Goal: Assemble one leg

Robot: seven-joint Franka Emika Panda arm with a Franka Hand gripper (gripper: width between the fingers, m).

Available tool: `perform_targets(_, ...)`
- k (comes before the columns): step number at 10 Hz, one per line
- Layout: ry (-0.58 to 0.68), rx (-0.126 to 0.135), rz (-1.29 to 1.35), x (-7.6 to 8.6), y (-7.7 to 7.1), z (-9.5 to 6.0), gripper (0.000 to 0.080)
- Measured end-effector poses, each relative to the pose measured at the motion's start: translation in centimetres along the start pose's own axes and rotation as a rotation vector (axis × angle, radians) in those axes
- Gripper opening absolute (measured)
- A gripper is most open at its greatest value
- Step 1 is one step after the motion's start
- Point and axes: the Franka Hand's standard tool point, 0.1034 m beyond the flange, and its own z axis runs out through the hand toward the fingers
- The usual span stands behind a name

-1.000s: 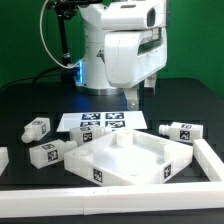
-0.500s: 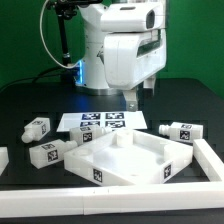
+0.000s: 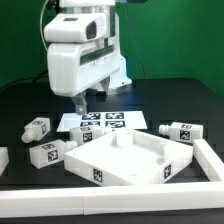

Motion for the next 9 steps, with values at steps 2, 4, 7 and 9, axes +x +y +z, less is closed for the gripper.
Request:
perform_targets(2,-0.001,0.003,0.002,0.0,0.1,0.3,0.0649)
perform_targets(4,-0.001,0.004,0.002,0.0,0.1,0.3,0.0649)
perform_targets(7,-0.019,0.053,0.162,0.7,-0.7,1.3,0.0649)
perform_targets(9,-0.006,0.05,0.202,4.0,-1.9,2.1,0.0649)
